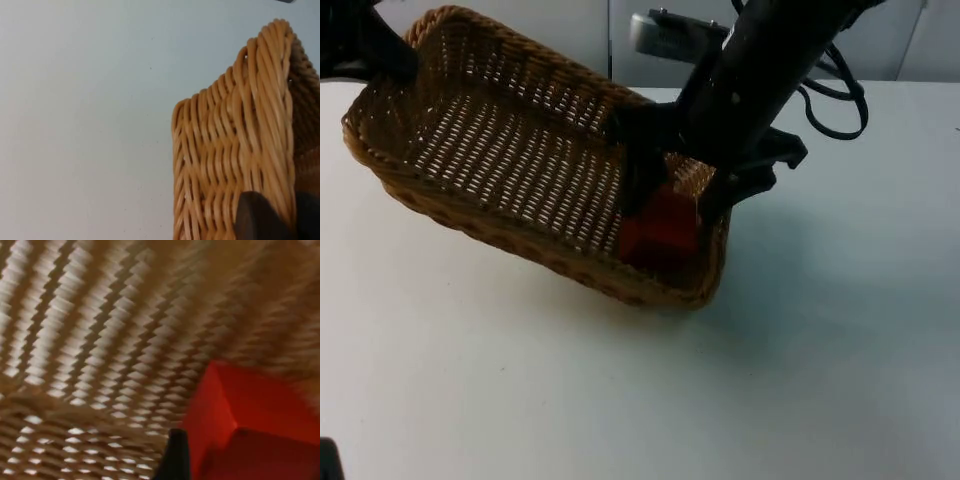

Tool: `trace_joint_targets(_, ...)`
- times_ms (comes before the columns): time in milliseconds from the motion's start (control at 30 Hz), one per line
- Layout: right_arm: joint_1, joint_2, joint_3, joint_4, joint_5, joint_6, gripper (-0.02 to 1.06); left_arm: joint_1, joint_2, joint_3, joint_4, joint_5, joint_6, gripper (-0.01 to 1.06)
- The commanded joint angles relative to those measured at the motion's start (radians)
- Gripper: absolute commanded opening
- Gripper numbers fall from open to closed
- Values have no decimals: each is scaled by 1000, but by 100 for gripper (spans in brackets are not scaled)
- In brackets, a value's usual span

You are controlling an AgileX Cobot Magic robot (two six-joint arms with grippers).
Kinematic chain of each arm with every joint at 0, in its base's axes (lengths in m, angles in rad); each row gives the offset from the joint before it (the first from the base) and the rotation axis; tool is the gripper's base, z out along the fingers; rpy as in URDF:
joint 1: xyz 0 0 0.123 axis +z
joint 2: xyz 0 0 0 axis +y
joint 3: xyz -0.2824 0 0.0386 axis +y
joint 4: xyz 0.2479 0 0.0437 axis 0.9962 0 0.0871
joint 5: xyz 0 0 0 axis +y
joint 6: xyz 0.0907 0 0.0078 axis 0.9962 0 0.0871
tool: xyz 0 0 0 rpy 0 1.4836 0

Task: Pick up the basket with the left hand and place the cube into the basket with the right hand.

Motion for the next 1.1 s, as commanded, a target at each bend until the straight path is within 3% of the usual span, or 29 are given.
trace_joint_targets(0, -12, -5, -44, -46, -23, 40, 68, 0, -4, -3, -38, 34, 1, 0)
trace_joint_targets(100, -26, -21, -205, -73, 70, 18, 50, 0, -4, -3, -38, 42, 5, 0)
trace_joint_targets(133, -26, -21, -205, -73, 70, 18, 50, 0, -4, -3, -38, 42, 5, 0)
trace_joint_targets(200, -26, -54, -382, -166, 187, -15, 11, 0, 1, -3, -38, 51, 5, 0)
trace_joint_targets(233, -26, -63, -454, -209, 234, -25, 0, 0, 7, -3, -38, 64, 5, 0)
trace_joint_targets(467, -28, -106, -652, -249, 397, -27, 0, -24, 114, -3, -46, 139, 5, 0)
trace_joint_targets(567, -28, -112, -654, -241, 397, -27, 0, -42, 148, -3, -75, 139, 18, 0)
trace_joint_targets(900, -24, -112, -654, -209, 397, -27, 0, -69, 214, -9, -291, 111, 245, 0)
trace_joint_targets(1067, -24, -112, -654, -184, 397, -27, 0, -69, 243, -15, -364, 82, 365, 19)
